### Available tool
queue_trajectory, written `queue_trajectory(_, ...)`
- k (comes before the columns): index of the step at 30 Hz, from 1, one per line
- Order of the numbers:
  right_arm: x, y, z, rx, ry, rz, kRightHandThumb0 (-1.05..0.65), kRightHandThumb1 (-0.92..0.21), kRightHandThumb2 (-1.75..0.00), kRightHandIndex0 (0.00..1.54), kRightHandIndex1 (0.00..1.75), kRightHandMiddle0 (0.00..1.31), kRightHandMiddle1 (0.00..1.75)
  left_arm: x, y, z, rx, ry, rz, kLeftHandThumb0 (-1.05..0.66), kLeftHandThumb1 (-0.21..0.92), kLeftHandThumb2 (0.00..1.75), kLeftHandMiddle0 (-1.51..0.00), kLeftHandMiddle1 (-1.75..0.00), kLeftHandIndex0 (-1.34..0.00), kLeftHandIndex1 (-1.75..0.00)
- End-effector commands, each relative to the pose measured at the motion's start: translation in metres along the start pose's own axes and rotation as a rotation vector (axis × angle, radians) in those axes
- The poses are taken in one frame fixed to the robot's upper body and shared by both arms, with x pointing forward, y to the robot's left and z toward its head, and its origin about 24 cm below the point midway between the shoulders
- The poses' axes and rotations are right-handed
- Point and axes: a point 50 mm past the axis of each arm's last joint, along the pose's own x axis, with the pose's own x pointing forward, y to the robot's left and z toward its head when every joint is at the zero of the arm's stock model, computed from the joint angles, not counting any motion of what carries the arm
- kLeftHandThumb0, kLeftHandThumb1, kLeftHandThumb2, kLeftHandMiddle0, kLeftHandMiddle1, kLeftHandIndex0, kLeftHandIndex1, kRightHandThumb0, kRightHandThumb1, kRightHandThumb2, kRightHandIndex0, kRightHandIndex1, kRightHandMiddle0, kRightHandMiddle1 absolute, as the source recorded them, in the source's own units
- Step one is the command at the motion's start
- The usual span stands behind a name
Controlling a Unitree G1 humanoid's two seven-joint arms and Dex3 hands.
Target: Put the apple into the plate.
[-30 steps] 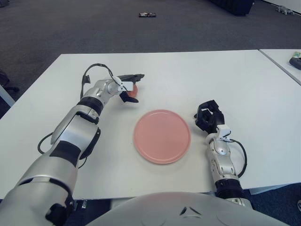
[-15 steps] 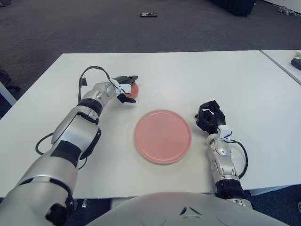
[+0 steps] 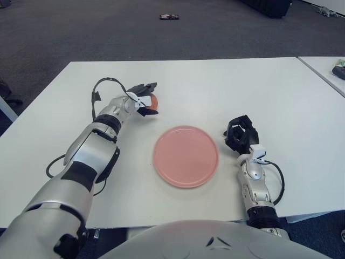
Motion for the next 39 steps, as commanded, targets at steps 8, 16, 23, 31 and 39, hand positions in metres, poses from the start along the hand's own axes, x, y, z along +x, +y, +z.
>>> queue_trajectory(8,-0.004,-0.003,-0.004,0.004,0.024,-0.015,-0.39,-0.64,-0.92,0.54,1.61,0.37,1.75,-0.002,0.0,-0.007,0.004,0.032,0.028,-0.94,0.58,0.7,0.0,0.0,0.0,0.0)
queue_trajectory(16,-0.005,-0.004,-0.002,0.003,0.015,-0.009,-0.39,-0.63,-0.93,0.55,1.58,0.37,1.75,-0.001,-0.002,-0.005,0.032,0.026,0.04,-0.98,0.64,0.69,0.0,0.0,0.0,0.0)
queue_trajectory(23,-0.006,-0.005,-0.001,0.008,0.006,-0.013,-0.39,-0.62,-0.94,0.55,1.56,0.38,1.75,0.0,-0.005,-0.002,0.02,0.014,0.025,-0.99,0.66,0.68,0.0,0.0,0.0,0.0)
queue_trajectory(31,-0.007,-0.006,0.001,0.013,-0.008,-0.015,-0.4,-0.61,-0.96,0.56,1.57,0.39,1.75,0.0,-0.006,0.0,0.016,0.008,-0.002,-0.96,0.65,0.67,0.0,0.0,0.0,0.0)
queue_trajectory(39,-0.007,-0.007,0.002,0.023,-0.012,-0.013,-0.41,-0.57,-1.01,0.59,1.61,0.41,1.75,0.002,-0.012,0.004,0.066,0.012,-0.059,-0.95,0.63,0.73,0.0,0.0,0.0,0.0)
